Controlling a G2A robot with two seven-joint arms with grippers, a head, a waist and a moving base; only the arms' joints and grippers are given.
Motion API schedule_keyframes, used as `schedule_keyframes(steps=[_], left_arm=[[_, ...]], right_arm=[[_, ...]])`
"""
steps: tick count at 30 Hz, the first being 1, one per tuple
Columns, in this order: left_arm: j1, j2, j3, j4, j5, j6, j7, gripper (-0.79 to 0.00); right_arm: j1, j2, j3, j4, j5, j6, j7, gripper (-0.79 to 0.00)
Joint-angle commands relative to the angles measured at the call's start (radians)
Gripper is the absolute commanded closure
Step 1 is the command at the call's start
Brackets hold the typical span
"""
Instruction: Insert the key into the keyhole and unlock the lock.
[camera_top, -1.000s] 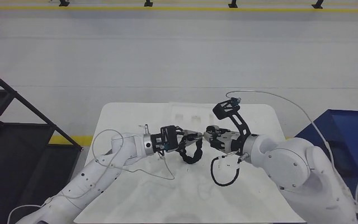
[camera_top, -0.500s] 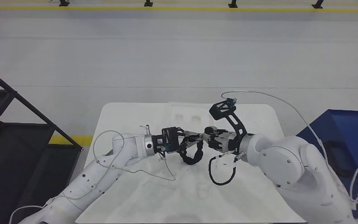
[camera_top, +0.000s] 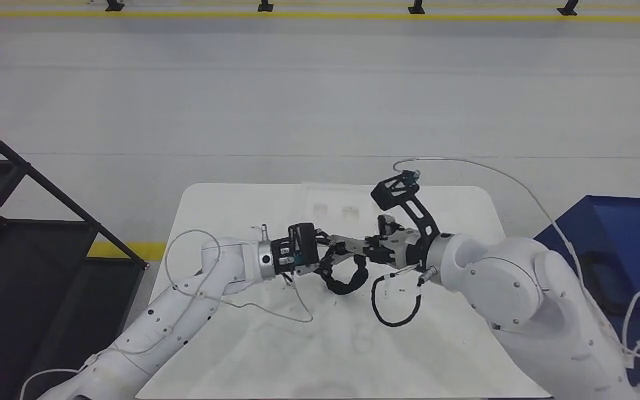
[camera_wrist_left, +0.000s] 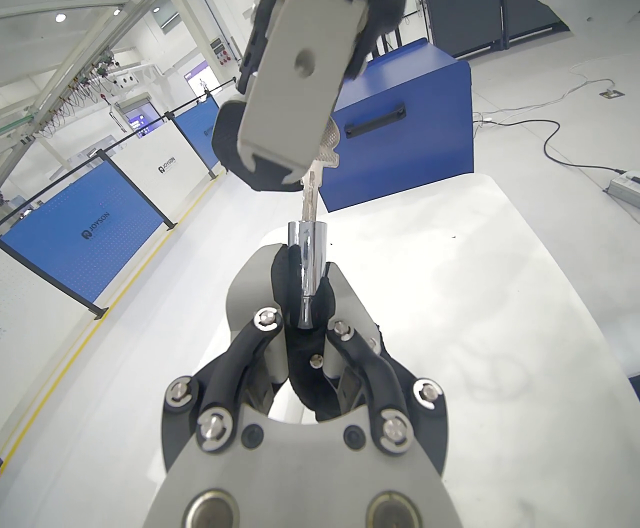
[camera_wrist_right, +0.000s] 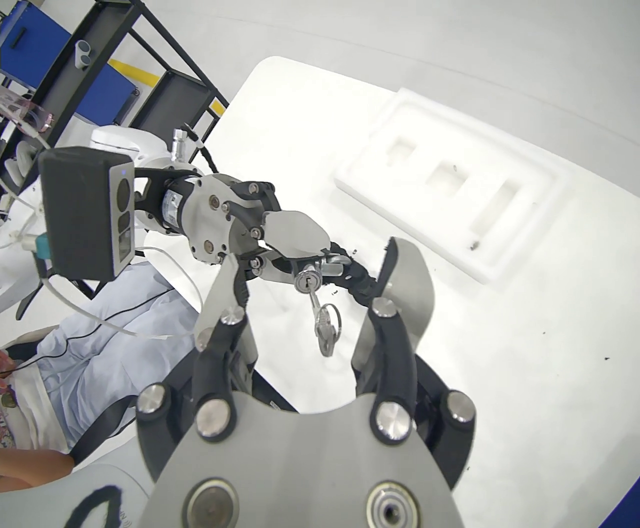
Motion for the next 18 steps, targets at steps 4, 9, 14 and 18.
schedule_keyframes(steps=[4, 9, 14, 18], left_arm=[[-0.002, 0.002, -0.027, 0.011, -0.057, -0.059, -0.036, 0.0], [0.003, 0.012, -0.071, 0.005, -0.12, -0.155, -0.098, 0.0], [0.013, 0.026, -0.117, -0.017, -0.196, -0.264, -0.195, 0.0], [0.015, 0.038, -0.134, -0.028, -0.281, -0.329, -0.328, 0.0]], right_arm=[[-0.007, 0.008, 0.02, -0.007, -0.021, -0.154, 0.003, -0.785], [-0.028, 0.023, 0.056, -0.006, -0.015, -0.329, 0.062, -0.785], [-0.052, 0.036, 0.092, -0.002, 0.006, -0.47, 0.092, -0.785], [-0.074, 0.046, 0.123, -0.011, 0.006, -0.556, 0.095, -0.785]])
